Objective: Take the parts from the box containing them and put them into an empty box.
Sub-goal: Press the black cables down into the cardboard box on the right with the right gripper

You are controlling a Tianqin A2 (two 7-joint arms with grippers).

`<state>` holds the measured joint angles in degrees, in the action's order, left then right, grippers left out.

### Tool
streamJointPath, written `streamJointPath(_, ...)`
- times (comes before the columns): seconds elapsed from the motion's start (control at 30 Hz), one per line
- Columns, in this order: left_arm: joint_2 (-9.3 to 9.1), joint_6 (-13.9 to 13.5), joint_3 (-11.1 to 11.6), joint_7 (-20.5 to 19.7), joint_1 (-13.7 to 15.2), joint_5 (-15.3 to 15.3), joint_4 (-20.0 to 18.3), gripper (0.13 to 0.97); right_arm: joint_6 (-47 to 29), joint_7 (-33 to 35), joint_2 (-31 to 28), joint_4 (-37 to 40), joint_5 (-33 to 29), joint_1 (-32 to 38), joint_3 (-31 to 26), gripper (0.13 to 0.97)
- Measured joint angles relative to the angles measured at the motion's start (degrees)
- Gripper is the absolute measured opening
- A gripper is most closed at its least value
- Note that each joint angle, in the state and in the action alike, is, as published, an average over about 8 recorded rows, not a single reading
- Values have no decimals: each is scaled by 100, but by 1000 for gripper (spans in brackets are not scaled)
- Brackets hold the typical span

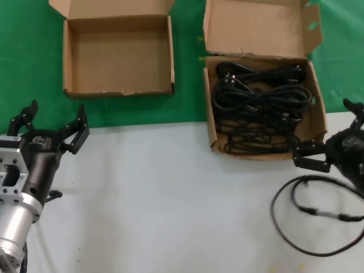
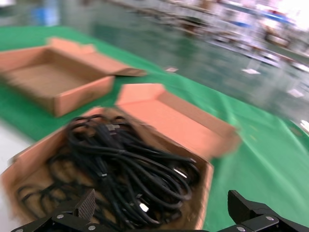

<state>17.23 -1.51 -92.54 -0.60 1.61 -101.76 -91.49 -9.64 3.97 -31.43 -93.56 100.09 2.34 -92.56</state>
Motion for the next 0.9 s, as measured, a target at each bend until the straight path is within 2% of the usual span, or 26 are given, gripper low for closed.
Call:
streamJointPath(0.03, 0, 0, 0, 0, 0, 0, 0, 712, -156, 97, -134, 5, -16, 60, -4, 966)
streamJointPath(0.3, 0, 0, 0, -1, 0, 0, 0, 502, -1706, 1375, -990, 308, -123, 940, -293, 966)
streamJointPath(0.43, 0, 0, 0, -1, 0, 1, 0, 502, -2471, 2004, -1226, 631, -364, 1678, -696, 966)
streamJointPath(0.53, 0, 0, 0, -1, 0, 1, 0, 433, -2956, 2336, -1304, 887, -638, 2298, -1047, 966)
streamJointPath(0.7, 0, 0, 0, -1, 0, 1, 0, 318, -3473, 2519, -1266, 1210, -1165, 3190, -1558, 966)
streamJointPath(0.9, 0, 0, 0, -1, 0, 1, 0, 243, -3850, 2209, -1070, 1545, -1846, 4041, -2041, 966)
